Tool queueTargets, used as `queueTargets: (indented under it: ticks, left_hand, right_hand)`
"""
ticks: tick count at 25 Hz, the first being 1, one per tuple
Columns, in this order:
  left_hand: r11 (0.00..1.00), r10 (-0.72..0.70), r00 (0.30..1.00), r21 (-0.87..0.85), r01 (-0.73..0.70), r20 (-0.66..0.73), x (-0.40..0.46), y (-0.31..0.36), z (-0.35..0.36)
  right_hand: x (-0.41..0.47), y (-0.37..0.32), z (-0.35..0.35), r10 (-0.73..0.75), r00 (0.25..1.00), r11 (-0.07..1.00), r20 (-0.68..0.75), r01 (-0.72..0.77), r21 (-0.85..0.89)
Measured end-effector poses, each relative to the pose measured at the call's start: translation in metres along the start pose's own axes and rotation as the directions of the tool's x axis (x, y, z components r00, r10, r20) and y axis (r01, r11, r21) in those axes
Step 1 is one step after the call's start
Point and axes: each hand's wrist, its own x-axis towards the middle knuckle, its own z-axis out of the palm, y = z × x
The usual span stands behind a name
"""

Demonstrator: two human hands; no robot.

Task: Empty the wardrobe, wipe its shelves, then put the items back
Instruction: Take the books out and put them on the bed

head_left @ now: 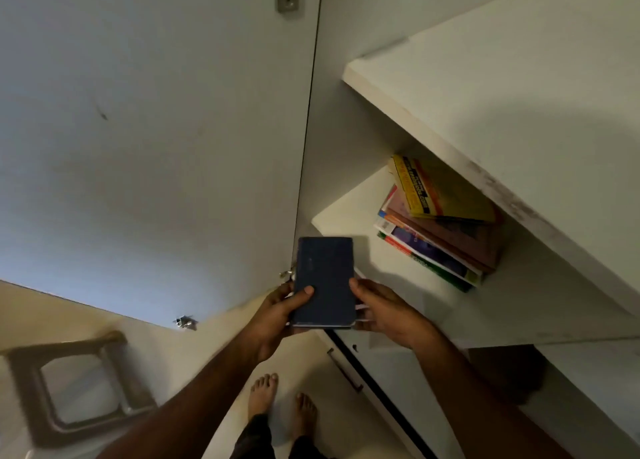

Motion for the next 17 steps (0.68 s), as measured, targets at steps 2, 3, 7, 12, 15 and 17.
queueTargets:
  ticks: [2,3,7,12,15,17]
  left_hand:
    - [1.000,0.010,0.999,-0.020,-0.011,-0.052,-0.017,-0.002,-0.011]
    - [0.999,0.024,0.997,-0.020,-0.026,-0.075,-0.023,-0.004,-0.015]
    - [0.998,0.051,0.990,-0.028,-0.055,-0.129,-0.039,-0.012,-0.021]
    - [0.995,0.065,0.986,-0.064,-0.075,-0.157,-0.059,-0.023,-0.027]
    - [0.992,0.060,0.984,-0.098,-0.078,-0.169,-0.068,-0.027,-0.034]
    - [0.991,0.041,0.982,-0.120,-0.064,-0.187,-0.071,-0.027,-0.038]
  right_hand:
    - [0.021,-0.024,-0.020,-0.074,0.973,0.995,-0.217,0.088,0.055]
    - [0.036,-0.035,-0.036,-0.131,0.926,0.986,-0.355,0.157,0.046]
    - [0.085,-0.075,-0.089,-0.479,0.530,0.830,-0.700,0.014,-0.558]
    - [0.131,-0.082,-0.125,-0.461,0.662,0.633,-0.591,-0.221,-0.742]
    - [0.137,-0.079,-0.124,-0.453,0.668,0.606,-0.591,-0.256,-0.754]
    - [0.132,-0.083,-0.123,-0.497,0.629,0.590,-0.598,-0.261,-0.764]
